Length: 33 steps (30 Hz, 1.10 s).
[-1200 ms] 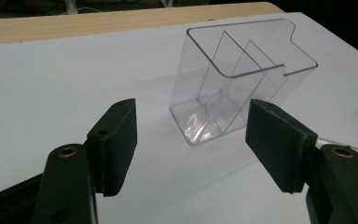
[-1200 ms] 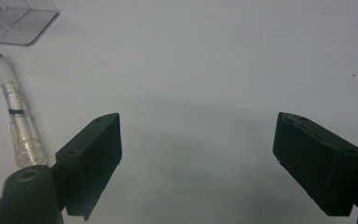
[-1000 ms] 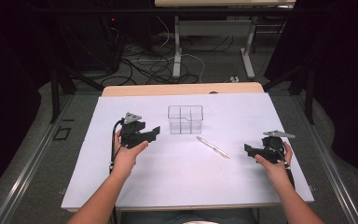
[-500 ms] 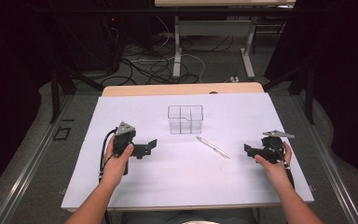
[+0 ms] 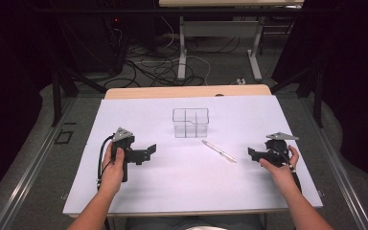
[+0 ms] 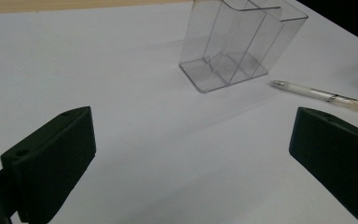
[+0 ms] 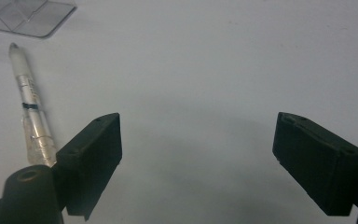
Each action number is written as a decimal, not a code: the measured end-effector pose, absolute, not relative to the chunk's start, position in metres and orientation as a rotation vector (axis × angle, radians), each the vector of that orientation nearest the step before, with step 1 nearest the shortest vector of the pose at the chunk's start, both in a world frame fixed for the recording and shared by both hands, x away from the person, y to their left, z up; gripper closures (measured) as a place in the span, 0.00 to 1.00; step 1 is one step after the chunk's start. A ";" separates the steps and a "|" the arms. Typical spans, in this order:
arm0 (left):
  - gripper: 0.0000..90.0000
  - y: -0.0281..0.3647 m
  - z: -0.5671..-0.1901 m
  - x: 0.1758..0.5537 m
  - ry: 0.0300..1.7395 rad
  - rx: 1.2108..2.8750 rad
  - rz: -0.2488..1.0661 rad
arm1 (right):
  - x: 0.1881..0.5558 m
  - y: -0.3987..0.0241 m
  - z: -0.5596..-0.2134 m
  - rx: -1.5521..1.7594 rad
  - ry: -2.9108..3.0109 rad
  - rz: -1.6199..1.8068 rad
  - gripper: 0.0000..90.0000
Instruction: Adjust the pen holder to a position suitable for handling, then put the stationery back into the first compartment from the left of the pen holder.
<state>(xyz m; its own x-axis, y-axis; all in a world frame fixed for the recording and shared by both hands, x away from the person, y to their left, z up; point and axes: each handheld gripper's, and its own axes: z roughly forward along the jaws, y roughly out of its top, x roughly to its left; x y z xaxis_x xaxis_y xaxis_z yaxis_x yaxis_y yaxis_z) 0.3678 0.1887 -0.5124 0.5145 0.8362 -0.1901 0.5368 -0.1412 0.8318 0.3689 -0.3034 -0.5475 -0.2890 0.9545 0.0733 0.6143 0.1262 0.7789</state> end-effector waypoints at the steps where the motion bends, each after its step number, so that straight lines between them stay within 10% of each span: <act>1: 0.01 0.190 -0.513 0.368 1.146 1.827 0.396 | 0.369 -0.300 -0.546 1.498 1.975 1.019 0.17; 33: 0.02 0.209 -0.521 0.370 1.234 1.784 0.409 | 0.390 -0.248 -0.513 1.261 2.334 0.929 0.32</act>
<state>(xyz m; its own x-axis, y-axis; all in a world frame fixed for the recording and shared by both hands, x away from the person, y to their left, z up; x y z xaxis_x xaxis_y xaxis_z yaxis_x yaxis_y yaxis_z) 0.3702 0.2089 -0.5212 0.4465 0.8696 -0.2106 0.5714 -0.0961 0.8150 0.3903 -0.2479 -0.5126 -0.5541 0.8322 0.0188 0.6175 0.3959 0.6797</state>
